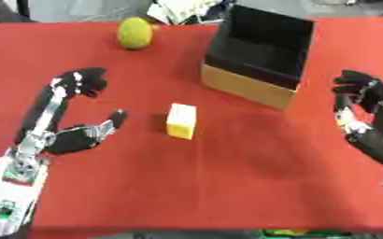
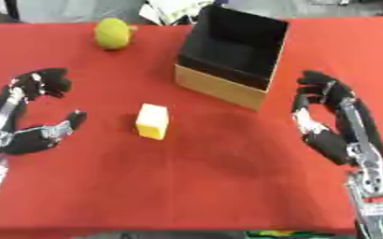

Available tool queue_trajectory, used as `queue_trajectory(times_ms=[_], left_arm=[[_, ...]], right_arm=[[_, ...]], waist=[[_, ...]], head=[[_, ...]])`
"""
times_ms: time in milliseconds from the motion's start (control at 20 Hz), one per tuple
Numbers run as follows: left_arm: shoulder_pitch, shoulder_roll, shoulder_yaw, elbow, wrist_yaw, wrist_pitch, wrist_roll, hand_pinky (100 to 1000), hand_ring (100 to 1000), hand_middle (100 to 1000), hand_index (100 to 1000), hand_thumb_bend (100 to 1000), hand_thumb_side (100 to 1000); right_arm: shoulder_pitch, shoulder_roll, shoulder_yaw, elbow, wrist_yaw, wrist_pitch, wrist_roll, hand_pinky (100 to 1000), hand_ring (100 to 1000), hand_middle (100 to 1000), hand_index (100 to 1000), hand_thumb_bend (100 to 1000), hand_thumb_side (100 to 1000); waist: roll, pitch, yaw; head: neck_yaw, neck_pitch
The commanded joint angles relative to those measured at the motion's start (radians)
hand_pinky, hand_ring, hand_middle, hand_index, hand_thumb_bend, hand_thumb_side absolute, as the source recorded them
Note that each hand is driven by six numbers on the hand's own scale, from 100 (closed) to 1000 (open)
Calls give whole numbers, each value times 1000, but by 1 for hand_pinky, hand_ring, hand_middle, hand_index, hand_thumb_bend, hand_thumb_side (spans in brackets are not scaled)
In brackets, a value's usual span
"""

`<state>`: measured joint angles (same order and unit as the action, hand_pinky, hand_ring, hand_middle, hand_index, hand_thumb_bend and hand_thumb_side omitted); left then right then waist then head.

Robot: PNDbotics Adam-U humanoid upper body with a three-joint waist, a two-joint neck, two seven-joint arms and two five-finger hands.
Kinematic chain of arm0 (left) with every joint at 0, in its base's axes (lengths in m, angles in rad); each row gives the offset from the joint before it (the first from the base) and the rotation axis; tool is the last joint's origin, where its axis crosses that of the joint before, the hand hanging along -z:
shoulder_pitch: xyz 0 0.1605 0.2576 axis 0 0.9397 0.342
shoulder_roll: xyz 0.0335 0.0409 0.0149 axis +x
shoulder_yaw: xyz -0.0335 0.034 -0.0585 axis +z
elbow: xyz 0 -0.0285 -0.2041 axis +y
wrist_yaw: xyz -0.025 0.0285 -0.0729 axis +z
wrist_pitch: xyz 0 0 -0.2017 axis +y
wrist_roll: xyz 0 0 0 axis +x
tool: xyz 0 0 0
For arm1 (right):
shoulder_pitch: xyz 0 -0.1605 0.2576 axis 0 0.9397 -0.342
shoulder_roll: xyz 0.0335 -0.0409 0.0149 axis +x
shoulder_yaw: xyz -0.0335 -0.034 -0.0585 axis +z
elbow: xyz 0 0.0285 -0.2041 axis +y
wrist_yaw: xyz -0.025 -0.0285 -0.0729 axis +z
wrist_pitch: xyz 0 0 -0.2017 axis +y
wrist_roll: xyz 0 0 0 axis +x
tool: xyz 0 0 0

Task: Pick up objects on the table and place them in the box.

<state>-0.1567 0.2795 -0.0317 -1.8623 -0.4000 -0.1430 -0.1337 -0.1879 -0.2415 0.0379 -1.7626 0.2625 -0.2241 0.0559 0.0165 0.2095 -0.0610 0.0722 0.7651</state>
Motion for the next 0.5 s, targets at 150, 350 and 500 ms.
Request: queue_trajectory(times_ms=[150, 350, 500], left_arm=[[-6, 16, 12, -23, 0, -1, 1, 666, 690, 646, 847, 496, 435], [-6, 18, 12, -23, 0, -1, 0, 666, 690, 646, 847, 495, 435], [-8, 28, 9, -23, 0, 0, -2, 667, 690, 647, 848, 496, 433]], right_arm=[[-7, -9, -3, -21, 3, -1, 0, 701, 746, 744, 864, 100, 484], [-6, -9, -3, -21, 3, -1, 1, 701, 746, 744, 865, 100, 485], [-6, -9, -3, -20, 3, -2, 2, 701, 746, 744, 865, 100, 485]], waist=[[0, -15, -1], [1, -16, -1], [2, -17, -2]], head=[[2, 5], [2, 5], [2, 5]])
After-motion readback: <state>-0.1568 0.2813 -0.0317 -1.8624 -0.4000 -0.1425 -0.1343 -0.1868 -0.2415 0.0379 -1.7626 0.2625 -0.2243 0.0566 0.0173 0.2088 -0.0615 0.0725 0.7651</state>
